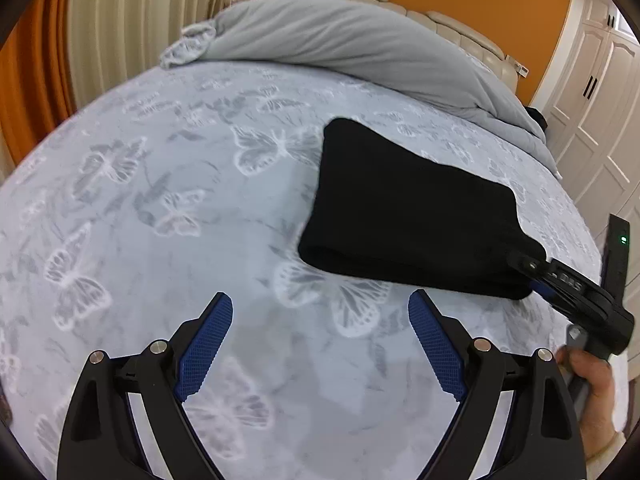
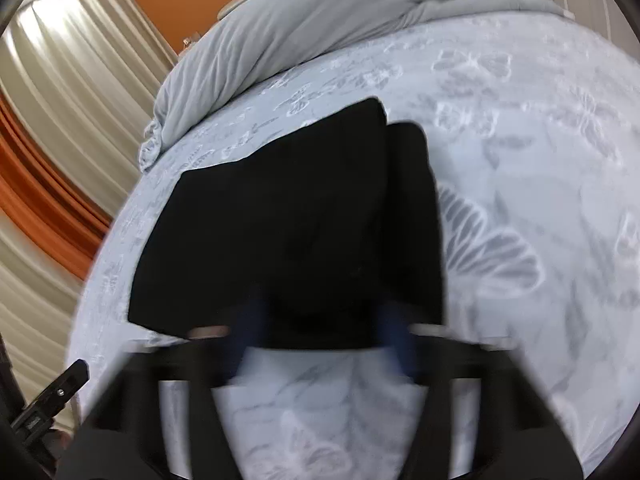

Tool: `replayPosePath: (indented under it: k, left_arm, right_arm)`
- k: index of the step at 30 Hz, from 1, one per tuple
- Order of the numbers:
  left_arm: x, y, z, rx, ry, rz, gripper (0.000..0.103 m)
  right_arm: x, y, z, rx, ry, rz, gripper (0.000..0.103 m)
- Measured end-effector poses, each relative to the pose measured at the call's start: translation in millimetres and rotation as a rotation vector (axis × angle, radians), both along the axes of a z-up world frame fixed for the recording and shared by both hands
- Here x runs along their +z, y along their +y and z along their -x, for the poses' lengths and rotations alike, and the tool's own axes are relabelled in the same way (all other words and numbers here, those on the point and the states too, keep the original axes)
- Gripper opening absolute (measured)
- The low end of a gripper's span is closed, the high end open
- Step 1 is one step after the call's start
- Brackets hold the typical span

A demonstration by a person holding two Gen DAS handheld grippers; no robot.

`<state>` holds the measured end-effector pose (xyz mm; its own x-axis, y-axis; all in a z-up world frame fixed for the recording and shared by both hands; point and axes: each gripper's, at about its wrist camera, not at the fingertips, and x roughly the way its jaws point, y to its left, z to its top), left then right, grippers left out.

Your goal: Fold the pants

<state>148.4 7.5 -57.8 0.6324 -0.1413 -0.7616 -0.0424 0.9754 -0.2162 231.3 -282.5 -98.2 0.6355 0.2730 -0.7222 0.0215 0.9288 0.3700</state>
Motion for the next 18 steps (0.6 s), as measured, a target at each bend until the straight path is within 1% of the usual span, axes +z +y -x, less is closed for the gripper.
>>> replayPosePath:
  k: [1, 2, 4, 5, 6, 7, 8, 9, 10, 11, 12, 13, 15, 16, 17, 18]
  left_arm:
    - [-3.0, -1.3, -1.6, -0.003, 0.01, 0.007, 0.087]
    - [-5.2, -2.7, -2.7, -0.006, 0.017, 0.007, 0.087]
    - [-7.6, -4.5, -1.8, 0.003, 0.017, -0.011, 0.087]
    - [-8.3, -5.0, -1.6, 0.001, 0.017, -0.014, 0.087]
    - [-9.5, -6.7, -1.6, -0.005, 0.023, -0.016, 0.087]
    - [-11.2, -8.5, -2.3, -0.016, 0.03, -0.016, 0.087]
    - [-13.1, -11.6, -2.6, -0.029, 0.037, -0.018, 0.087]
    - [-15.9, -15.5, -2.1, -0.037, 0.045, -0.033, 0.087]
    - [-17.9, -18.3, -1.1, -0.038, 0.05, -0.048, 0.087]
    - [-19.3, -19.8, 0.0, -0.037, 0.053, -0.06, 0.087]
    - [-19.4, -21.1, 2.5, -0.036, 0.055, -0.068, 0.087]
    - [-18.1, -21.6, 4.9, -0.037, 0.051, -0.063, 0.087]
    - [-14.0, -22.0, 8.5, -0.037, 0.037, -0.052, 0.087]
    - [-11.8, -23.6, 9.9, -0.039, 0.024, -0.057, 0.087]
    - [-10.7, -25.0, 10.6, -0.042, 0.016, -0.068, 0.087]
    - [-10.2, -28.2, 11.9, -0.047, 0.005, -0.098, 0.087]
  right_arm:
    - [7.0, -1.0, 2.1, 0.005, -0.02, -0.001, 0.019]
    - [21.0, -2.4, 7.1, 0.008, -0.053, 0.0, 0.016]
    - [43.7, -5.0, 16.3, 0.022, -0.101, 0.0, 0.016]
    - [44.7, -5.2, 17.0, 0.022, -0.103, 0.024, 0.016]
    - [31.9, -5.1, 15.1, 0.023, -0.059, 0.081, 0.019]
    - [15.5, -6.5, 11.6, 0.026, 0.002, 0.101, 0.025]
    - [-6.6, -11.1, 9.6, 0.021, 0.066, 0.086, 0.026]
    - [-15.7, -18.0, 13.3, 0.007, 0.06, 0.034, 0.027]
    - [-10.1, -24.3, 17.6, -0.021, 0.041, -0.015, 0.027]
    - [2.6, -24.6, 18.6, -0.046, 0.041, -0.015, 0.029]
    - [22.1, -21.6, 23.4, -0.064, -0.008, 0.003, 0.031]
    - [46.0, -13.4, 31.1, -0.05, -0.097, 0.028, 0.031]
    - [63.8, 2.4, 33.2, -0.01, -0.148, 0.074, 0.031]
    - [60.6, 9.7, 27.8, 0.013, -0.14, 0.09, 0.031]
    - [49.5, 11.2, 20.6, 0.015, -0.107, 0.107, 0.032]
    - [30.6, 10.1, 10.5, 0.003, -0.037, 0.139, 0.032]
